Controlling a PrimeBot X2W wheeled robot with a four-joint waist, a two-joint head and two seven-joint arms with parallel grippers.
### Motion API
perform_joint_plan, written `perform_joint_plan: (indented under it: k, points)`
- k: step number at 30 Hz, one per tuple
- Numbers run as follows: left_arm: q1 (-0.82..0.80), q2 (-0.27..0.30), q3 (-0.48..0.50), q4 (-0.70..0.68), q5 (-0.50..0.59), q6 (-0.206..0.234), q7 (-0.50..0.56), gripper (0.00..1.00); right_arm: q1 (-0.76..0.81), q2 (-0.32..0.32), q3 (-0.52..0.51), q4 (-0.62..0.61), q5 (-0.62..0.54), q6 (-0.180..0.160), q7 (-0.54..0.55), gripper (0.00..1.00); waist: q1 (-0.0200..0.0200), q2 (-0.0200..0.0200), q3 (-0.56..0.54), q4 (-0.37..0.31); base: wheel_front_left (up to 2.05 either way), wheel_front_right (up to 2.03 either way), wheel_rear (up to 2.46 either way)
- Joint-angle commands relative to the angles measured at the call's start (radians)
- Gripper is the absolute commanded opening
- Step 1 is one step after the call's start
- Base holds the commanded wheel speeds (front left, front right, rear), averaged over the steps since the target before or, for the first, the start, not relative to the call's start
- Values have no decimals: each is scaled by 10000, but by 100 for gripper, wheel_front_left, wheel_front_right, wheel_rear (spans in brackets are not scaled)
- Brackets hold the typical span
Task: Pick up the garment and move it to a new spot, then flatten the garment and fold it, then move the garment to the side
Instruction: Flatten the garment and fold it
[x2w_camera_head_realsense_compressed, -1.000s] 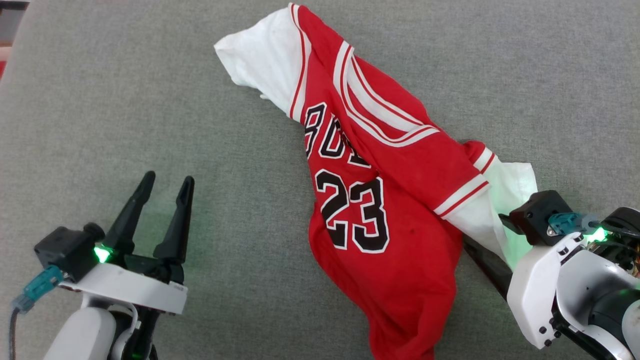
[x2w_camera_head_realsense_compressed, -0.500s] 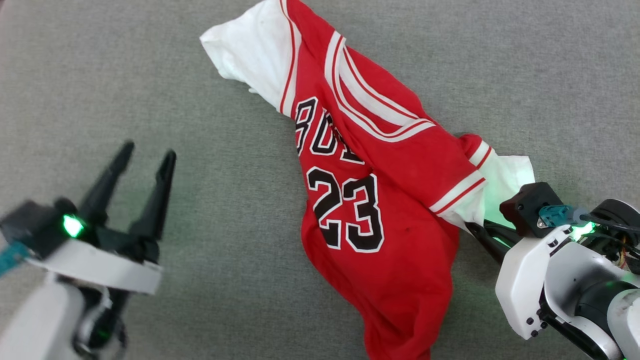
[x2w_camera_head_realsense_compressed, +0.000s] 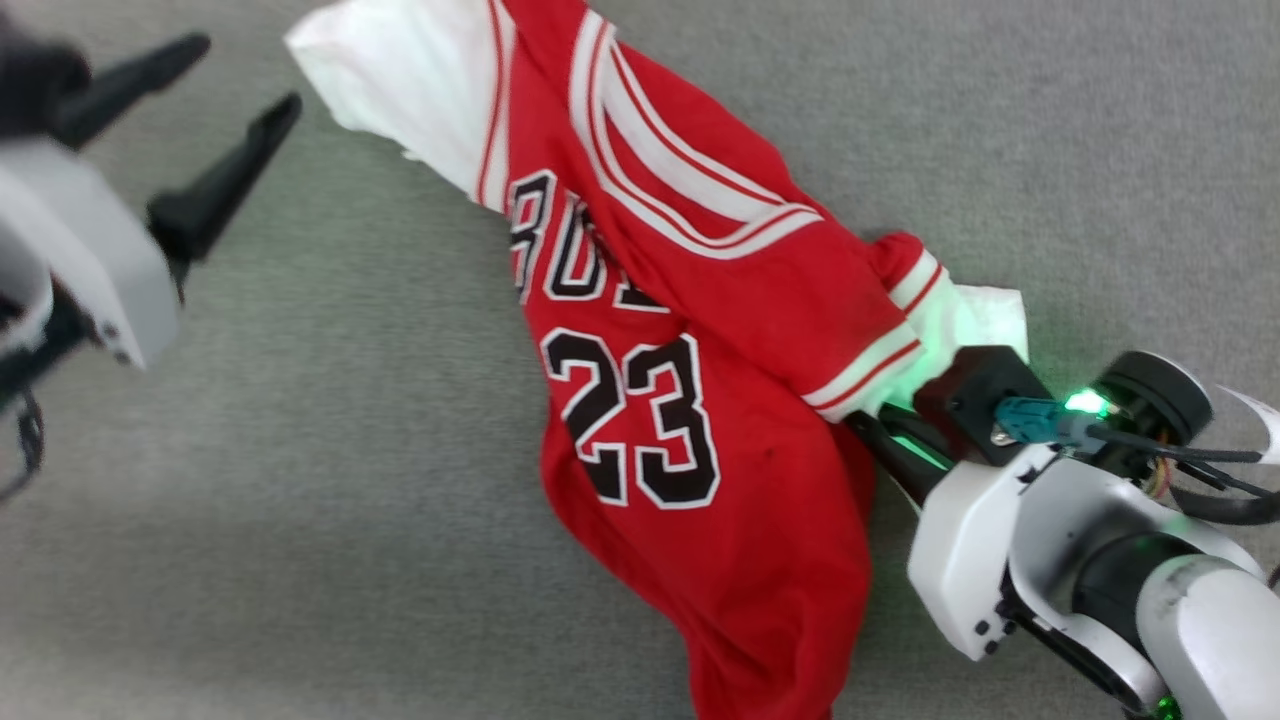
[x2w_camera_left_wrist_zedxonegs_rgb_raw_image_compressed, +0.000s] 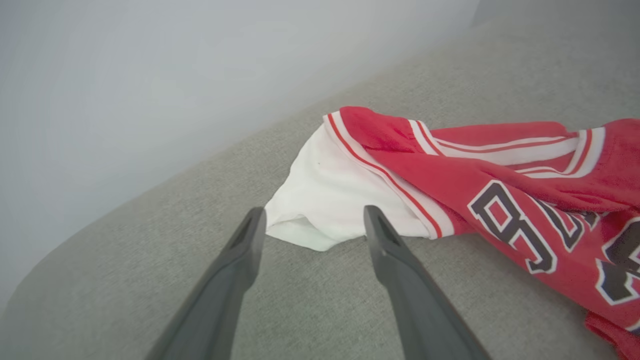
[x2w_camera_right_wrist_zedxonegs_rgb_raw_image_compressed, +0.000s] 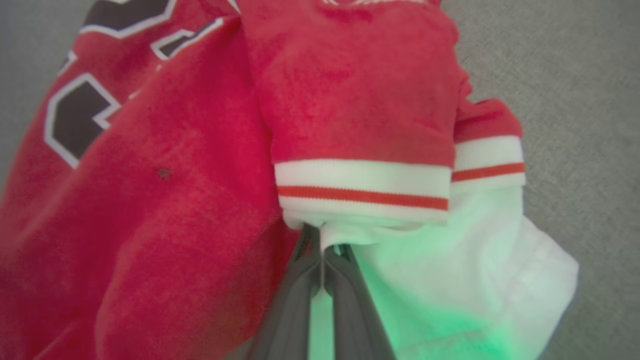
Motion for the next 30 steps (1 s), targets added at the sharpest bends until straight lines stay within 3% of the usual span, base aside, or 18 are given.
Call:
perform_joint_plan:
  k: [1,9,15,22,30]
  points:
    - [-1004,42,-691,334,-364,3,472,100,-254,134,169,-18,-118,-3,-74,0,0,-1,666,-555,0,0,0]
    - [-4445,-108,-3200,1841,-1651,3,1886,100,-766,572,759,-8,-465,-3,-351,0,0,-1,1576,-1337,0,0,0]
    - [-6078,-83,-4663,2701,-2191,4,2588,100,-934,798,1080,64,-688,-8,-413,0,0,-1,2052,-1683,0,0,0]
    - [-6597,-35,-5190,3416,-3031,4,3368,100,-980,926,1312,194,-816,-12,-479,0,0,-1,2208,-1891,0,0,0]
    - [-6288,72,-5446,3418,-4403,0,5163,100,-853,938,1196,274,-915,-23,-491,0,0,-1,2229,-1914,0,0,0]
